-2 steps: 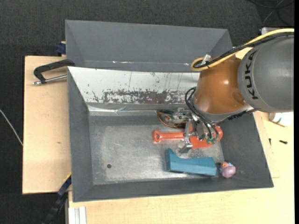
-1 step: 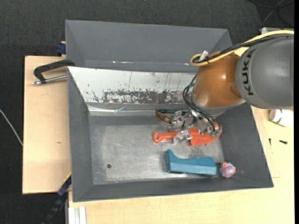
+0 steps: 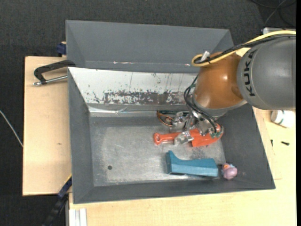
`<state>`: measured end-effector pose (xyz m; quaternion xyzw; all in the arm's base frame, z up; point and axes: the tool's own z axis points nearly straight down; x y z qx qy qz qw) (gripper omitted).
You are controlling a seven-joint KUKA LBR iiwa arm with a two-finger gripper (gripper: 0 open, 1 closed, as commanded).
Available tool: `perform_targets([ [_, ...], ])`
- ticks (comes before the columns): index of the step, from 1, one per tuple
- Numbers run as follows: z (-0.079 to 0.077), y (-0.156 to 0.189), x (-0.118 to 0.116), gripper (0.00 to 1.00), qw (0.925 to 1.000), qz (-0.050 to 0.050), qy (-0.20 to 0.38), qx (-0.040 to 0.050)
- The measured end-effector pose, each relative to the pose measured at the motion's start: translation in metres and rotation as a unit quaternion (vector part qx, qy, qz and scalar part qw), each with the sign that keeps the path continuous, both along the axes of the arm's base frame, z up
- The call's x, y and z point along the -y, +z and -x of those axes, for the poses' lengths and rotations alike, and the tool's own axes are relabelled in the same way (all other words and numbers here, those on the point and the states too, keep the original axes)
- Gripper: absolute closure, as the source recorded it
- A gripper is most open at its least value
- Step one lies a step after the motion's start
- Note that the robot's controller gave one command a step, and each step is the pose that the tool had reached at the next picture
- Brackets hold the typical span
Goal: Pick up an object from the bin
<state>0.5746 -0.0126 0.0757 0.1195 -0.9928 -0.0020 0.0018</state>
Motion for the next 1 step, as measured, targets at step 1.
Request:
perform_targets([
  [1, 0.0065, 0.1249, -0.0188, 1.00, 0.9977, 0.001, -0.067, 0.0045],
])
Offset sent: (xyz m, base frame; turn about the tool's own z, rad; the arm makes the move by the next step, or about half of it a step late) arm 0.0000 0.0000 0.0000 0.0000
